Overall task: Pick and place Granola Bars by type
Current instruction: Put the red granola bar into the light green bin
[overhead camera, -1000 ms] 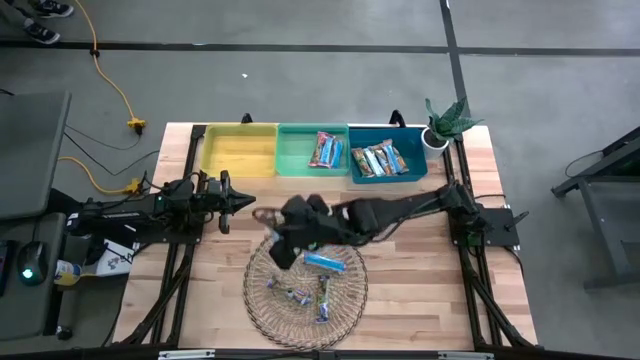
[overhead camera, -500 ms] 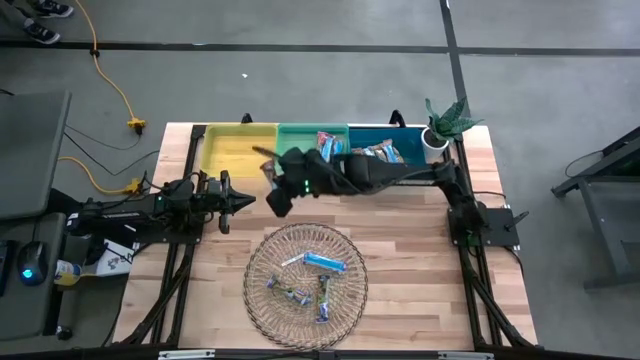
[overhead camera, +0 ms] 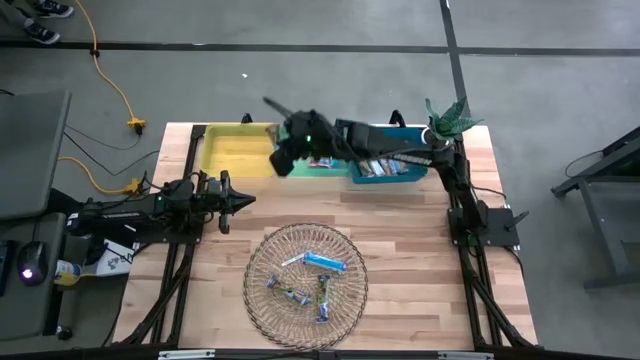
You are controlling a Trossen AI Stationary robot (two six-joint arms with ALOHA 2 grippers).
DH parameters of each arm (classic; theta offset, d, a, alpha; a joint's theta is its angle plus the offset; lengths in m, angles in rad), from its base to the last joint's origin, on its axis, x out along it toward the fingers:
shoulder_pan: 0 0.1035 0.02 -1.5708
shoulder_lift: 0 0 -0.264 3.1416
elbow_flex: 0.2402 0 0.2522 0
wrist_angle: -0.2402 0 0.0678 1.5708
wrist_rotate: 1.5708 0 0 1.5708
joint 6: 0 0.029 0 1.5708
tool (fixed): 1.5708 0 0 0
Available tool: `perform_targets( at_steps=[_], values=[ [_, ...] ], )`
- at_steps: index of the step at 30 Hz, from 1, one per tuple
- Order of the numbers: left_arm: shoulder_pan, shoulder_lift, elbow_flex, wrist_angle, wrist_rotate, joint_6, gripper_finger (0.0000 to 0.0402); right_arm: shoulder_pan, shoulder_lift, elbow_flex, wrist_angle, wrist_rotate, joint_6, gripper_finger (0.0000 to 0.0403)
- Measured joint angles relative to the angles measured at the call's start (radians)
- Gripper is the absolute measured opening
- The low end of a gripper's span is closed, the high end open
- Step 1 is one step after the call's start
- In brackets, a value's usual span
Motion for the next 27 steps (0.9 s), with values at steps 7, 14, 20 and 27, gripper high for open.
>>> perform_targets(
  at_steps=[7,14,20,27],
  values=[
    [0.000,0.000,0.000,0.000,0.000,0.000,0.0000,-0.133,0.000,0.000,-0.005,0.000,-0.029,0.0002],
    [0.000,0.000,0.000,0.000,0.000,0.000,0.0000,-0.265,0.000,-0.068,-0.023,-0.001,-0.015,0.0002],
    [0.000,0.000,0.000,0.000,0.000,0.000,0.0000,-0.351,-0.001,-0.258,0.047,-0.102,0.049,0.0002],
    [0.000,0.000,0.000,0.000,0.000,0.000,0.0000,-0.406,0.000,-0.492,0.133,-0.212,0.104,0.0002]
  ],
)
